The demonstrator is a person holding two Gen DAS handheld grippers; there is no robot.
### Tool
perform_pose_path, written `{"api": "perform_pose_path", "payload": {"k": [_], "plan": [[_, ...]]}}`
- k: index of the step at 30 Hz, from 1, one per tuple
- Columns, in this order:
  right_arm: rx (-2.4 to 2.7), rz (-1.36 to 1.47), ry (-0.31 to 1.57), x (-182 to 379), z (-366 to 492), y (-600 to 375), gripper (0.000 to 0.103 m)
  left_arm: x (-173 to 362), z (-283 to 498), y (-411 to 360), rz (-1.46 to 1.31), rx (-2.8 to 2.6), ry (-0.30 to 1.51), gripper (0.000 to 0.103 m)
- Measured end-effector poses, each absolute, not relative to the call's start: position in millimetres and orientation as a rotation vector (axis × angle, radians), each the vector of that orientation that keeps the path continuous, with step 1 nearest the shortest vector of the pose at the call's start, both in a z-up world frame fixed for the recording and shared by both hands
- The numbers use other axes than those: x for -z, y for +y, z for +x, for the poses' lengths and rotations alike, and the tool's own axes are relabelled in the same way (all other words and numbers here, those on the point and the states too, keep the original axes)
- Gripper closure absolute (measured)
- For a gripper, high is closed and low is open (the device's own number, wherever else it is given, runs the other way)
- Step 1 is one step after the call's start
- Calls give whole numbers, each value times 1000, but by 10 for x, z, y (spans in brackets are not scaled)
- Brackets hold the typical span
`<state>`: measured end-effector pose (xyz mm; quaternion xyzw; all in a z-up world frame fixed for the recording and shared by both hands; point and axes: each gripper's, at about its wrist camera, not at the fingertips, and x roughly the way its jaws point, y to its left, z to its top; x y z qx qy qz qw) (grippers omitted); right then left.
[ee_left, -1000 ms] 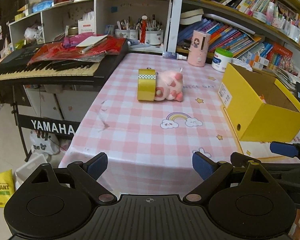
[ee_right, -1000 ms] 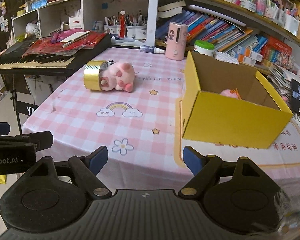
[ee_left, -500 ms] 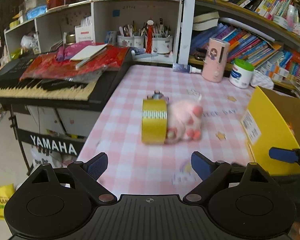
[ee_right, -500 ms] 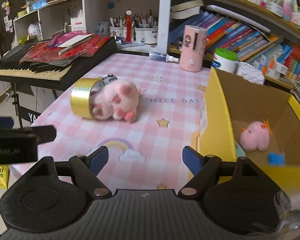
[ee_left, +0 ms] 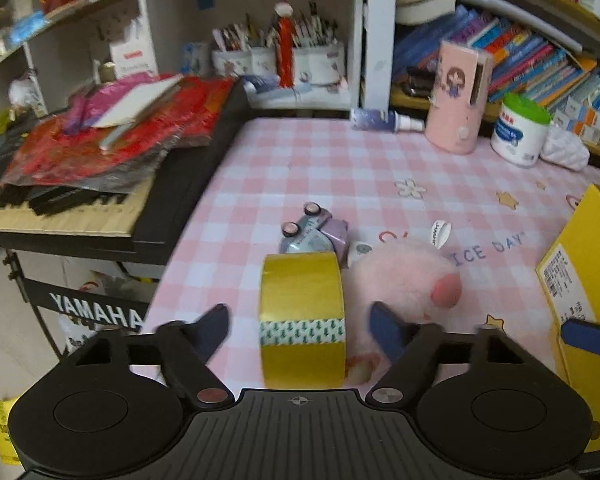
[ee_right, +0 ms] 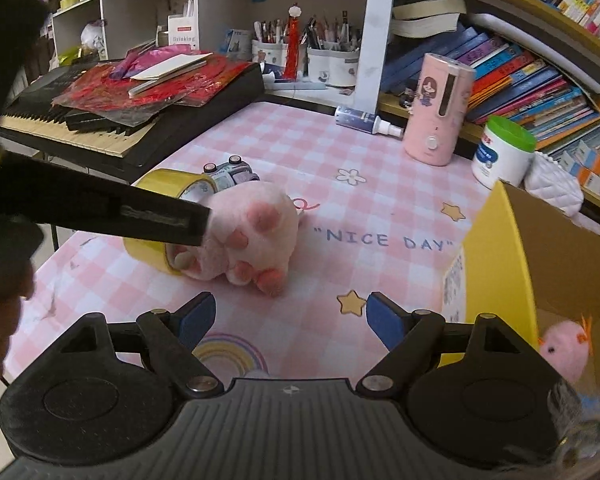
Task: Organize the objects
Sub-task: 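Grasp the gold tape roll with the left tool while the right tool grasps the pink plush pig, then carry the tape roll and pig with both tools over the yellow box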
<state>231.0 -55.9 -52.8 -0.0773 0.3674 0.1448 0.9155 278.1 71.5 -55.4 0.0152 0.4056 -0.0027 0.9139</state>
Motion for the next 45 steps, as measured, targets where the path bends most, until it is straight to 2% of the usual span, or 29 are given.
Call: {"api": "perform_pose_path", "payload": {"k": [2, 3, 7, 12, 22, 32, 35, 37, 39, 45], "plan": [[-304, -156, 759, 536, 2386, -553, 18, 540, 2794, 751, 1, 45, 829, 60], [-308, -152, 759, 538, 2418, -552, 16, 518, 2788, 775, -4, 49, 827, 63], [-323, -143, 752, 541, 2522, -542, 6, 434, 2699, 944, -86, 43, 842, 64], [-353, -111, 769, 580, 2643, -513, 1, 384, 2506, 1170, -180, 10, 866, 64], [-463, -78, 797, 622, 2751, -268, 0, 383, 2070, 1509, -244, -120, 878, 64], [-456, 20, 917, 897, 3184, 108, 0, 355, 1846, 1614, -245, -190, 877, 64], [-456, 9, 959, 1031, 3243, 183, 9, 328, 1808, 1605, -244, -190, 868, 64], [-459, -26, 924, 1028, 3180, 197, 23, 299, 1781, 1591, -244, -184, 857, 64], [-481, -32, 907, 979, 3117, 161, 28, 264, 1751, 1571, -244, -175, 842, 64], [-504, -61, 802, 616, 2773, -69, 30, 173, 1655, 1451, -238, -115, 801, 64]]}}
